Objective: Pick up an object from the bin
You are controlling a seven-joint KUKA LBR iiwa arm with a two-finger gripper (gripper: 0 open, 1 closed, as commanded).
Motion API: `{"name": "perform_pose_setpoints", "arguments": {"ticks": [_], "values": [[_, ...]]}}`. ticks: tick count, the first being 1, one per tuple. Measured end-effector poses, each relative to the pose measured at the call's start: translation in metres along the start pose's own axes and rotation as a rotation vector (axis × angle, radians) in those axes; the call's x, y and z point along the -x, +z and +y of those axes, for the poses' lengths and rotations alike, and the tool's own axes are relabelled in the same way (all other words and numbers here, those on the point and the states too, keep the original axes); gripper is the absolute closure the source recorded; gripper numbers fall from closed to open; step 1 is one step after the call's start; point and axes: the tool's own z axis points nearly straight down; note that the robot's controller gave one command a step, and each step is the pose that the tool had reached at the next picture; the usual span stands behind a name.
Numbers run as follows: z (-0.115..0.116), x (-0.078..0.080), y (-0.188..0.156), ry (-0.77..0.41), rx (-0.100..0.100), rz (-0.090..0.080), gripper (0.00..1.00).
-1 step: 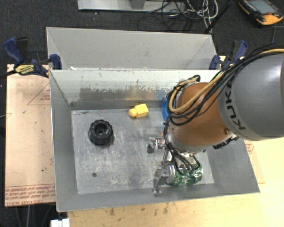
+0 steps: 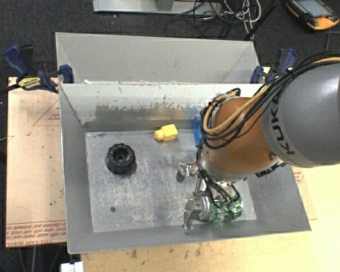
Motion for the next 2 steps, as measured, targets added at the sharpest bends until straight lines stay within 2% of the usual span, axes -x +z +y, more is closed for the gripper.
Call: {"name": "perform_pose_setpoints", "arguments": {"ticks": [1, 2], "values": [[-0.0479, 0.0070, 0.0722, -0.245, 0.000, 0.002, 1.00], [-0.0479, 0.0070, 0.0722, -0.245, 0.000, 0.002, 1.00]]}}
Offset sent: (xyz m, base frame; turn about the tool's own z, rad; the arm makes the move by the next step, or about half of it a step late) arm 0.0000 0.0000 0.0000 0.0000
